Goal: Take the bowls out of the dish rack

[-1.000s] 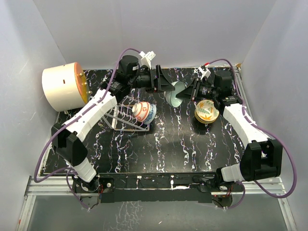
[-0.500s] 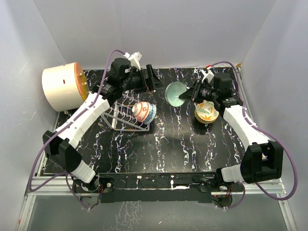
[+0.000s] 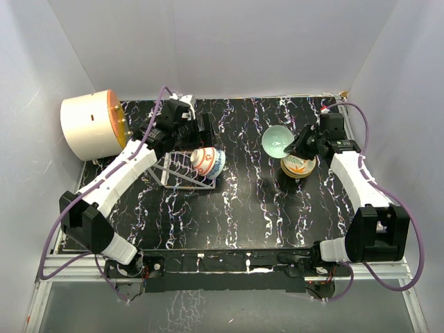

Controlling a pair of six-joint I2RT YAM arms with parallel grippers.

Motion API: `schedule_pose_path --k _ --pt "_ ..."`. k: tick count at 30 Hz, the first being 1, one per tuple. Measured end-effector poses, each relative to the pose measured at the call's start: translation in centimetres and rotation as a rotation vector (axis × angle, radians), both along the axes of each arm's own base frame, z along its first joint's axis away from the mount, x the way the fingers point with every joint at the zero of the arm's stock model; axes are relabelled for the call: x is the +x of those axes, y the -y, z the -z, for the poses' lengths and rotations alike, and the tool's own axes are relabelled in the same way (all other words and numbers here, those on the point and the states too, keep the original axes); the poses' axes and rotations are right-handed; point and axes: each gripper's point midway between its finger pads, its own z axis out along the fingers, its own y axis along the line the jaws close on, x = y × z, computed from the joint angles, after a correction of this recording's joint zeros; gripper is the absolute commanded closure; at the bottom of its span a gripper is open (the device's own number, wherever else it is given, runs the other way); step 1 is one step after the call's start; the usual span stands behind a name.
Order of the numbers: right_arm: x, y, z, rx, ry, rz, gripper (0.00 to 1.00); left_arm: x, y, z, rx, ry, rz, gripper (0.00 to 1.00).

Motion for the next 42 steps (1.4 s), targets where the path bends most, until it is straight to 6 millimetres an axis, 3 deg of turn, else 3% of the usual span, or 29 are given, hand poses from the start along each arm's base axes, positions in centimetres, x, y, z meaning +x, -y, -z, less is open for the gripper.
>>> schedule_pose_path --k 6,17,28,35,42 --pt "-0.7 2.6 1.3 -0.07 -0.075 0.129 0.92 -0.2 -1.6 1.2 0.091 -0.015 -0.025 0.05" --pt "-2.1 7.5 2.3 -0.176 -0.156 0.369 0.93 -0.5 -2.2 2.0 0.135 -0.032 -0.014 0.05" --pt "-3.7 9.3 4.2 -0.241 -0.234 0.458 0.92 -0.7 -2.3 2.2 0.141 -0.038 -0.01 0.05" --pt "-3.7 9.7 5.4 -0.256 -0.279 0.483 0.91 -0.7 -2.3 2.2 0.144 -0.039 -0.008 0.05" --pt "-3.6 9.7 7.0 -0.259 -0.331 0.483 0.74 -0.8 -2.4 2.3 0.148 -0.043 -0.01 0.05"
